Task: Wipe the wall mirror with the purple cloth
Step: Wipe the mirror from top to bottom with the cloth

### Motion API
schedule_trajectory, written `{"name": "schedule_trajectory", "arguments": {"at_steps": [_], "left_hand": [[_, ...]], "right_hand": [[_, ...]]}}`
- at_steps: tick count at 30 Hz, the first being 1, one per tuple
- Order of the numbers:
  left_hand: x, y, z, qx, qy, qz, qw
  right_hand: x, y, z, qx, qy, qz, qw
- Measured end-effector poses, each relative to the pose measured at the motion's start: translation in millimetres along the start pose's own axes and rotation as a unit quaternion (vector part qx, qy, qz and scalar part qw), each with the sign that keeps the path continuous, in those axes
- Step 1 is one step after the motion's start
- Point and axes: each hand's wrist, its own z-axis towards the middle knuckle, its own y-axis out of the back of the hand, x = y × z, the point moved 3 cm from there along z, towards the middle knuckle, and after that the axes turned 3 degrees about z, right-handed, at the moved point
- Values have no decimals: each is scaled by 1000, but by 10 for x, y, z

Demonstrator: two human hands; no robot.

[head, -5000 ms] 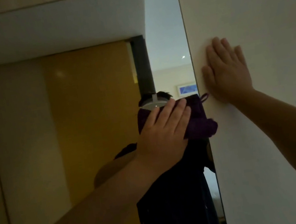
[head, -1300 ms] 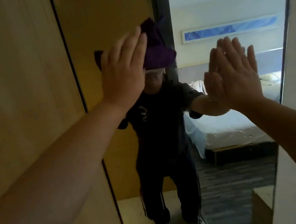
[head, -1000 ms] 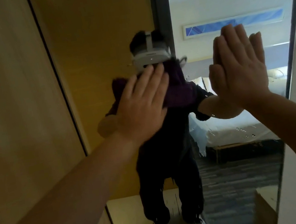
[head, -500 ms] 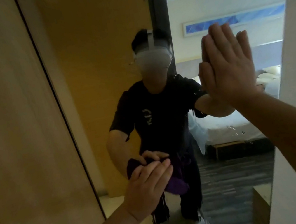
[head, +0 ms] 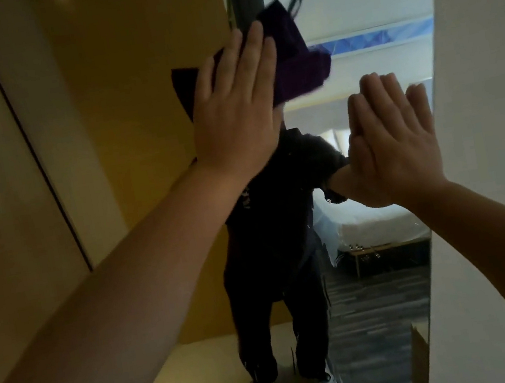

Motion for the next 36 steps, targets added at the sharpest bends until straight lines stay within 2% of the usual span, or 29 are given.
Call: {"name": "schedule_trajectory", "arguments": {"at_steps": [4,8,11,19,21,23,25,28,31,34,36], "left_hand": [[-495,-194,-1077,-2,-80,-41,996],[-1119,-464,-2772,94,-197,-23,976],[-1249,-489,-3185,94,-177,-45,979],[-1164,-200,-2733,81,-117,-135,981],[-1085,-132,-2359,63,-78,-151,983],[-974,-50,-1815,19,-21,-155,988],[-875,39,-1193,-27,3,-146,989],[-799,60,-268,-47,-17,-111,993],[-839,-19,278,-5,-21,-38,999],[-952,-125,93,23,-37,-15,999],[-1081,-181,-293,13,-70,-21,997]], "right_hand": [[-28,-17,-40,-3,0,14,1000],[-25,22,-41,-13,2,16,1000],[-18,21,-39,-13,1,6,1000],[-46,80,-31,61,-22,19,998],[-94,127,-149,50,-11,41,998],[-206,185,-326,38,-17,44,998],[-362,246,-469,36,-36,37,998],[-543,297,-517,36,-50,38,997],[-596,242,-482,30,-30,28,999],[-616,150,-490,24,-34,24,999],[-619,101,-508,2,-31,23,999]]}}
